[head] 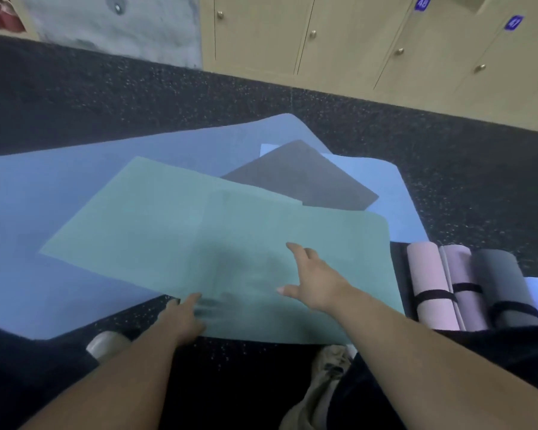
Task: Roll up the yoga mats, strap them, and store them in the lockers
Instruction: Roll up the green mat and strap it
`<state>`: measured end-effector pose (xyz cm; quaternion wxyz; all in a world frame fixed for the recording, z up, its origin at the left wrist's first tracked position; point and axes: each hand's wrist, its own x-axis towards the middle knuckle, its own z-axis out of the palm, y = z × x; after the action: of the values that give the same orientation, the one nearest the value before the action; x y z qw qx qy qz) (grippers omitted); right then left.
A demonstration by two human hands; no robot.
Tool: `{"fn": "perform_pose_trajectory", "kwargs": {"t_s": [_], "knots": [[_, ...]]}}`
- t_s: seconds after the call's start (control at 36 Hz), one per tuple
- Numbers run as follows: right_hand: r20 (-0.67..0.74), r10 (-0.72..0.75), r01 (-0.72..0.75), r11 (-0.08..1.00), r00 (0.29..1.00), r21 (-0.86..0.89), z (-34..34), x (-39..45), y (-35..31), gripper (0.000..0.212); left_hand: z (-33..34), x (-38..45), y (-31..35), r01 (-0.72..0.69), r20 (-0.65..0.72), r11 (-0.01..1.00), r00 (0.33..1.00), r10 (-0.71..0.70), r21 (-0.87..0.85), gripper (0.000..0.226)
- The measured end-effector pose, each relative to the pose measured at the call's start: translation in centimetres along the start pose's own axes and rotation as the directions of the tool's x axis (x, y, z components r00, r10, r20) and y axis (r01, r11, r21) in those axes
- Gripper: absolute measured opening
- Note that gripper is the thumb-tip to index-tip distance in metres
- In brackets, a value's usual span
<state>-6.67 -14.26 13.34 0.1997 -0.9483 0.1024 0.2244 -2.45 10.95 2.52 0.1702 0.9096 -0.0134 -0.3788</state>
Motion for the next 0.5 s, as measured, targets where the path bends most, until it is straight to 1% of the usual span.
{"fn": "perform_pose_trajectory", "kwargs": {"t_s": [0.06, 0.11, 0.17, 0.22, 0.28, 0.36, 0.5], "knots": [[0.040, -0.009, 0.009, 1.000, 0.999, 0.000, 0.8, 0.2, 0.0, 0.089, 0.5, 0.7, -0.3, 0.014, 0.009, 0.998, 1.000, -0.013, -0.063, 0.073], [0.060, -0.009, 0.009, 1.000, 0.998, -0.001, 1.2, 0.3, 0.2, 0.089, 0.8, 1.4, -0.5, 0.010, 0.001, 0.986, 1.000, -0.011, -0.166, 0.070], [0.067, 0.005, -0.005, 1.000, 0.998, -0.002, 1.3, 0.4, 0.5, 0.088, 1.1, 1.7, -0.6, 0.023, -0.020, 0.951, 0.999, -0.031, -0.309, 0.064], [0.071, 0.027, -0.028, 1.000, 0.997, 0.002, 1.2, 0.4, 0.9, 0.087, 1.3, 2.1, -0.6, 0.038, -0.051, 0.914, 0.997, -0.064, -0.404, 0.060], [0.067, 0.047, -0.047, 0.999, 0.997, 0.007, 1.0, 0.4, 1.2, 0.086, 1.4, 2.3, -0.7, 0.050, -0.058, 0.887, 0.995, -0.086, -0.460, 0.060], [0.056, 0.062, -0.063, 0.998, 0.997, 0.020, 0.8, 0.4, 1.2, 0.085, 1.5, 2.5, -0.6, 0.068, -0.024, 0.860, 0.995, -0.093, -0.506, 0.063], [0.052, 0.046, -0.047, 0.999, 0.998, 0.021, 0.9, 0.3, 0.7, 0.084, 1.6, 2.6, -0.4, 0.104, 0.008, 0.810, 0.993, -0.121, -0.577, 0.069]]}}
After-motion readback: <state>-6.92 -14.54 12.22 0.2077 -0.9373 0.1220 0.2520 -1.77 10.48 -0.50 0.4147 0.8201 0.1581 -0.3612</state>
